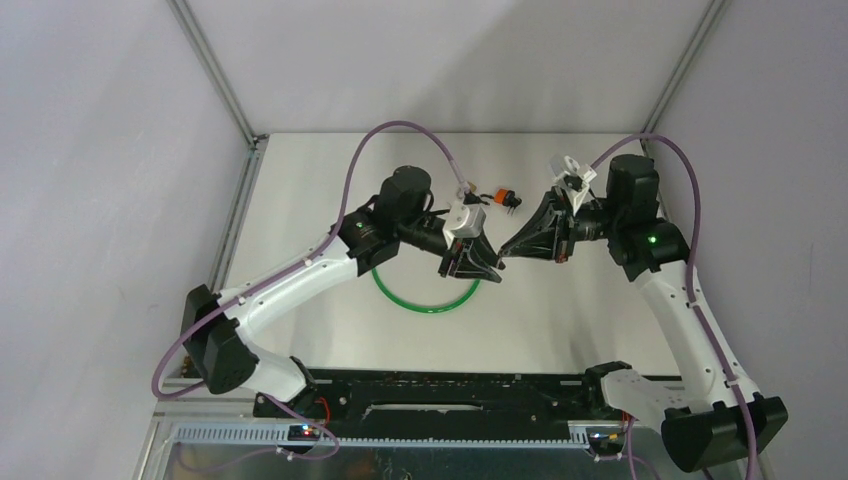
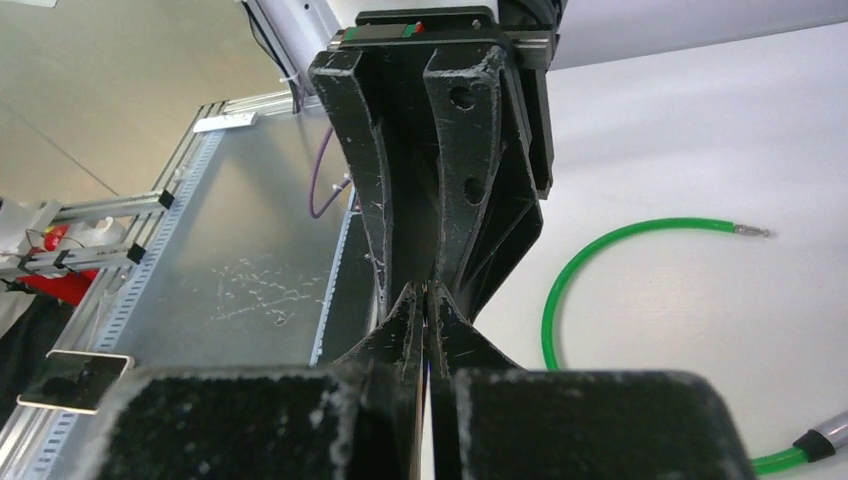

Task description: Unlock with the key

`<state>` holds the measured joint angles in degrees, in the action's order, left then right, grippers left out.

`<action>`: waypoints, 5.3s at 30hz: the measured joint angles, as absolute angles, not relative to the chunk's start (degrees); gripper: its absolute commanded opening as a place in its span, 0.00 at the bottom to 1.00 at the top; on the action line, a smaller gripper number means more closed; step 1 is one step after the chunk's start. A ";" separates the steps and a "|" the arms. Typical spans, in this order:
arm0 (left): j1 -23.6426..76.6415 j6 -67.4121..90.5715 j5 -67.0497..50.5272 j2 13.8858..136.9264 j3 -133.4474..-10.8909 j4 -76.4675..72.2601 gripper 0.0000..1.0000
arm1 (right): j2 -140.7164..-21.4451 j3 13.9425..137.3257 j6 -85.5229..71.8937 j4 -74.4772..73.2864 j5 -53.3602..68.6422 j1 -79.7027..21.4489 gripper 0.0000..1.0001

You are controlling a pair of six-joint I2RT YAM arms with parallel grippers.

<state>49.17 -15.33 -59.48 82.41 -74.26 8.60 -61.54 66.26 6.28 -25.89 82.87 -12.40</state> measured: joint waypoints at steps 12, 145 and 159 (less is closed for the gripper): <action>49.19 -10.48 -60.20 82.70 -74.26 6.83 0.29 | -59.72 66.26 12.58 -30.81 82.78 -12.40 0.00; 58.76 -26.11 -22.63 81.58 -78.26 27.77 0.00 | -58.15 63.57 24.73 -40.66 58.19 -20.67 0.18; 58.76 -26.11 -22.61 81.60 -78.26 27.79 0.00 | -58.39 63.55 25.71 -41.95 58.22 -21.08 0.08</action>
